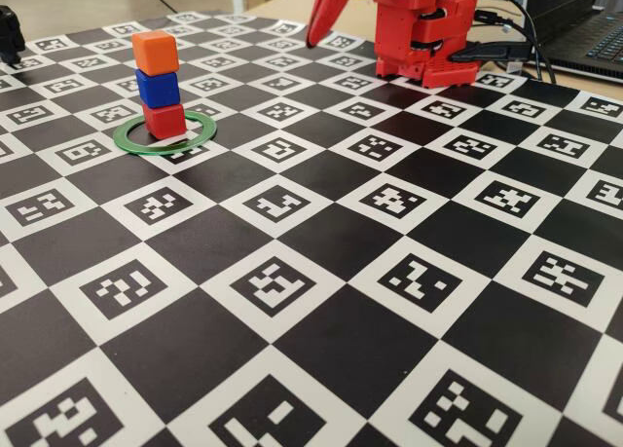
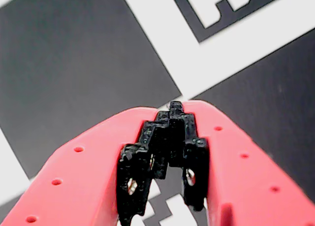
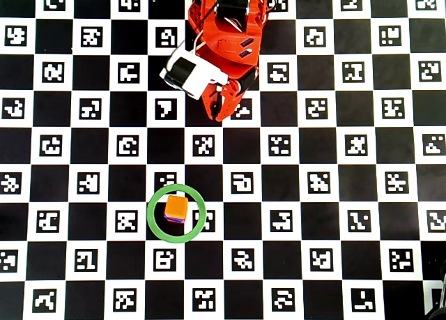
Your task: Grab the red cube then put it in the green circle then put the blue cube on top and finally the orange cube on top
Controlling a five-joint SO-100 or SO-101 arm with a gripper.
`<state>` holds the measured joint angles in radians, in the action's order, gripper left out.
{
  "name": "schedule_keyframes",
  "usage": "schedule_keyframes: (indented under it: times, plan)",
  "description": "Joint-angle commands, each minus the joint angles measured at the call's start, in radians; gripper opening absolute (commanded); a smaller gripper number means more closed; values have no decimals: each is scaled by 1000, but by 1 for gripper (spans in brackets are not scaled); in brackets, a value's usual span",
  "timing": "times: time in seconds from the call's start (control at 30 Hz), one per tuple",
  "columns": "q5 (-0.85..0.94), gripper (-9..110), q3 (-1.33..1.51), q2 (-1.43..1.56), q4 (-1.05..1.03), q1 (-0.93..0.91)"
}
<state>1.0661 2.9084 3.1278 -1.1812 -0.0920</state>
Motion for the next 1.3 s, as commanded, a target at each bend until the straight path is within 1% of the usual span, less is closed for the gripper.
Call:
schedule_keyframes:
  times: [0.0,0.13,0.27,0.33,0.4,0.47,0.6,0.77,1.27]
  plan:
    - [20,-6,25,71,-41,6]
    - [54,-6,107,132,-112,6]
    - [124,-6,175,172,-170,28]
    - [126,-6,198,189,-166,32]
    - [179,-6,218,201,-163,37]
    - [272,-6,258,230,-161,49]
    - [262,-6,276,230,-149,55]
    - [337,-6,276,230,-156,58]
    - [345,-5,278,230,-158,58]
